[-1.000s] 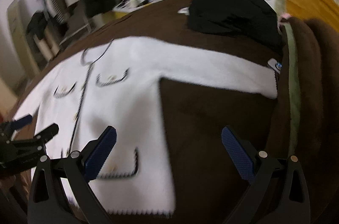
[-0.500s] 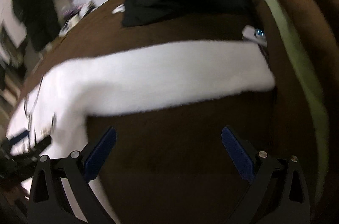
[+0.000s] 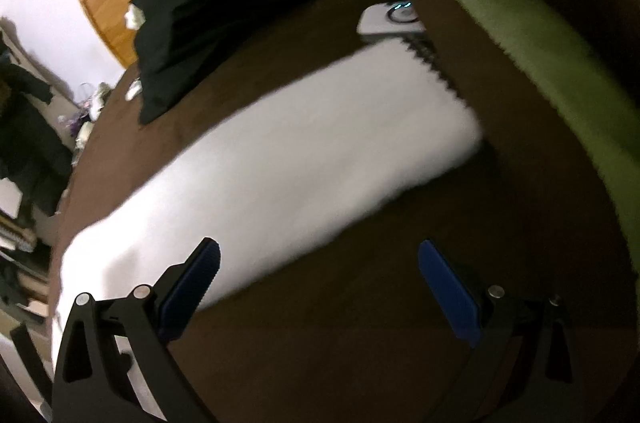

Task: Fold large clothes
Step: 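Move the right tool to a sleeve cuff and close on it, then lift the sleeve with the right tool, lay it across the body, release, then grasp the black-trimmed side edge with the left tool and fold it inward, then grasp the other sleeve cuff with the left tool and lift it, then carry the sleeve across the body with the left tool and release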

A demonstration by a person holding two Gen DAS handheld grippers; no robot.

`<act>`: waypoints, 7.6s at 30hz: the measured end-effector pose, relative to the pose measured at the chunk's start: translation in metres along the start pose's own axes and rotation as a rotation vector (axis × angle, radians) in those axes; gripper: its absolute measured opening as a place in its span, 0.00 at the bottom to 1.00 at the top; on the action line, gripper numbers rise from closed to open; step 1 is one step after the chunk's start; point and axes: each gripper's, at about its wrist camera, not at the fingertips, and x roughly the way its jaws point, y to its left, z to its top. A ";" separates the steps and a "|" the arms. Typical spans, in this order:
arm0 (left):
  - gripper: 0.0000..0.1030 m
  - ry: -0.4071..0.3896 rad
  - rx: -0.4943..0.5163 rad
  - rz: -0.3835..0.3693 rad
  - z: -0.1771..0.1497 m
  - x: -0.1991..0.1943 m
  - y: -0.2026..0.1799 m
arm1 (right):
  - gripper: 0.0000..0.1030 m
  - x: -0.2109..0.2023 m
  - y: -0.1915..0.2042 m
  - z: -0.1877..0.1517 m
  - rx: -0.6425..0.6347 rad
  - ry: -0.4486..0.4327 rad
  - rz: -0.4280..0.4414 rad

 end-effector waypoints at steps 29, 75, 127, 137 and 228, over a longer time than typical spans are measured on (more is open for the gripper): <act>0.95 -0.016 0.000 0.014 -0.005 0.000 -0.012 | 0.12 0.044 -0.056 0.056 0.069 -0.042 0.058; 0.94 -0.035 -0.512 0.365 -0.192 -0.153 0.270 | 0.26 -0.057 0.310 -0.290 -0.911 0.368 0.498; 0.15 -0.230 -0.489 0.130 -0.045 -0.116 0.282 | 0.92 -0.022 0.281 -0.118 -0.857 0.074 0.328; 0.17 -0.106 -0.468 0.146 -0.073 -0.050 0.291 | 0.72 0.021 0.290 -0.156 -0.924 0.169 0.278; 0.14 -0.474 -1.099 0.365 -0.378 -0.246 0.499 | 0.94 -0.080 0.471 -0.395 -1.262 0.208 0.550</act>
